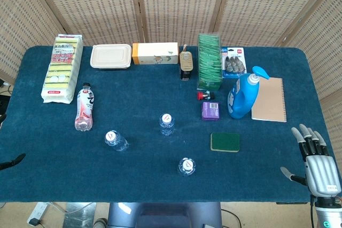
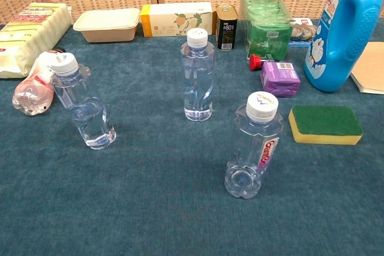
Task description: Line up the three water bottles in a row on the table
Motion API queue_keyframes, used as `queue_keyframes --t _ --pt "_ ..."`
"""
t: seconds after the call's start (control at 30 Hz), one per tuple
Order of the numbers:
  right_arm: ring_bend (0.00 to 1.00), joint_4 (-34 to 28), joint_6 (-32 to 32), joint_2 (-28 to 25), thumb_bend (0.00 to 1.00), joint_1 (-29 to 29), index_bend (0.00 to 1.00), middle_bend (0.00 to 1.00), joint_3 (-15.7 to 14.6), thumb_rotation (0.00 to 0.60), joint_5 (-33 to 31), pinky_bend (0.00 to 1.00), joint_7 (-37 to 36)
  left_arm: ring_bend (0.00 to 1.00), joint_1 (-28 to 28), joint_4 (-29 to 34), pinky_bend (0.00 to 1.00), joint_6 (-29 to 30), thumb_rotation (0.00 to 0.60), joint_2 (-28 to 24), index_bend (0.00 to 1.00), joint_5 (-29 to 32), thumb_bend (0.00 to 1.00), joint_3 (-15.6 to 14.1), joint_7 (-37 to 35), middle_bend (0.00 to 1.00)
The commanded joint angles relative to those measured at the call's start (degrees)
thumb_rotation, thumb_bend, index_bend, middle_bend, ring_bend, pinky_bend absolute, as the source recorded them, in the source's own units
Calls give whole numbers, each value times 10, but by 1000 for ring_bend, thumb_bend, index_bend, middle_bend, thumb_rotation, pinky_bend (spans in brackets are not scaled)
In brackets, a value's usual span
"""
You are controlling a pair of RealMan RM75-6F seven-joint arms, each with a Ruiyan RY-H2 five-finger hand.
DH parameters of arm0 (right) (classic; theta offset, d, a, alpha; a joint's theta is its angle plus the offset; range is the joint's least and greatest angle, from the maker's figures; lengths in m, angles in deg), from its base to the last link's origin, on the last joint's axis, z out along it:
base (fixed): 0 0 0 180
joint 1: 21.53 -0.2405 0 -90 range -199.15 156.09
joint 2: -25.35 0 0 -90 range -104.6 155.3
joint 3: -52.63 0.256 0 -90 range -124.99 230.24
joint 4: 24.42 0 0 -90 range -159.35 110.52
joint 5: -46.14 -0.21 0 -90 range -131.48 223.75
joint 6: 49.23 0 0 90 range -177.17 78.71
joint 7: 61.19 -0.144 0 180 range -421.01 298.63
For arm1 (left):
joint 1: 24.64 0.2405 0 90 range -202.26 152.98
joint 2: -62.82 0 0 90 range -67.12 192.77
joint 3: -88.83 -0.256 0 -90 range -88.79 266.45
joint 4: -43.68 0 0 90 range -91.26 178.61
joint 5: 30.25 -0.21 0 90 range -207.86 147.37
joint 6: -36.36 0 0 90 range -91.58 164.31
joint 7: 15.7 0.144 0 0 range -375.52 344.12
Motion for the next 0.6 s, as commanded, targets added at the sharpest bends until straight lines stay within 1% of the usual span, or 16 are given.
queue_keyframes --t 0.03,0.17,0.3,0.4,0.47,0.5,0.6 --pt "0 -2 -1 -1 0 1 18 0 -1 600 0 0 -2 0 1 2 43 -1 600 -3 0 -2 116 -2 -2 0" --pt "0 -4 1 -6 0 1 14 0 -6 600 5 0 -12 0 3 6 43 -1 600 -9 0 -7 116 -5 -10 0" --pt "0 -6 15 -18 0 -5 2 0 -17 600 15 0 -44 0 6 8 43 5 600 -18 0 -26 116 -12 -26 0" --pt "0 -7 39 -32 0 -14 0 0 -31 600 24 3 -95 0 10 7 43 17 600 -29 0 -54 117 -21 -60 0" --pt "0 4 62 -44 0 -26 0 0 -44 600 37 11 -138 0 16 4 43 33 600 -38 0 -75 117 -27 -84 0" --pt "0 11 72 -48 0 -32 0 0 -50 600 47 17 -155 0 19 2 43 39 600 -40 0 -80 117 -29 -90 0" --pt "0 36 99 -59 0 -60 1 0 -75 600 94 42 -246 0 28 -2 43 62 600 -44 0 -99 116 -33 -104 0"
